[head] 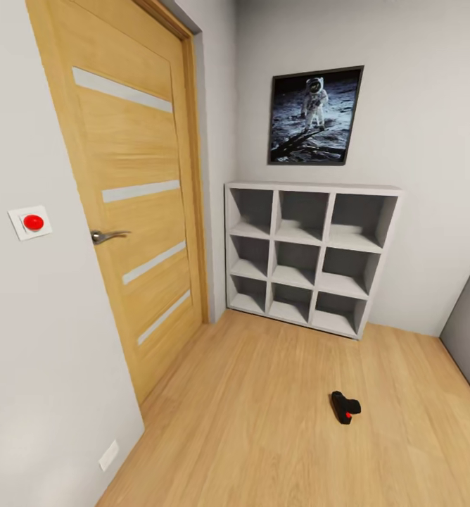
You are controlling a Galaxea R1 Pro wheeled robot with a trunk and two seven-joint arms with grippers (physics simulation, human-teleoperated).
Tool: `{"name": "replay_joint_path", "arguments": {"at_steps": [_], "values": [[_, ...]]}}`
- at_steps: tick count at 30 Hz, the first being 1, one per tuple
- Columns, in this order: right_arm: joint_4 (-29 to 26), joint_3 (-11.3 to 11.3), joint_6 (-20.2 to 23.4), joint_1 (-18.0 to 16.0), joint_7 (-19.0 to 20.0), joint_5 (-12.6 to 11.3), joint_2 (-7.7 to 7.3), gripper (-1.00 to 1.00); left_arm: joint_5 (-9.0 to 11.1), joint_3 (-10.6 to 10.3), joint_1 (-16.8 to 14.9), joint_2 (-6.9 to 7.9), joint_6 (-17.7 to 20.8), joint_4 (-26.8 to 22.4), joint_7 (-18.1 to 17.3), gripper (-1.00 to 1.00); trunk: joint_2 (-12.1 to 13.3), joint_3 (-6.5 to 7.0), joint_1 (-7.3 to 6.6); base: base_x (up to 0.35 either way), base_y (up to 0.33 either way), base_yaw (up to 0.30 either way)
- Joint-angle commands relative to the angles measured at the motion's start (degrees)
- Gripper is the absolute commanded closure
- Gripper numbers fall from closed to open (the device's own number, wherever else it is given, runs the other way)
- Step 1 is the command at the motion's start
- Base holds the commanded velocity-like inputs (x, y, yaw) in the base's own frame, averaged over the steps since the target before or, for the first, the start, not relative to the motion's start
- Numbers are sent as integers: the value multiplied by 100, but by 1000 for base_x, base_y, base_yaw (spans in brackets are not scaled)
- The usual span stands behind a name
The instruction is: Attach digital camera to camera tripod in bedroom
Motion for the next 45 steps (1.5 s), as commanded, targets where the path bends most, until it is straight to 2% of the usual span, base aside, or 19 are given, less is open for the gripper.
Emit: {"name": "replay_joint_path", "arguments": {"at_steps": [1, 45], "values": [[-2, -3, -13, 0, -1, 33, -2, -100, 2, 43, 1, -3, -7, -5, 1, -100, -2, -4, 2, 197, 0, -17], [-2, 3, -43, 0, -1, 36, -6, -100, 47, 43, 1, -3, 0, -4, 5, -100, -2, -4, 2, 314, 0, -1]]}}
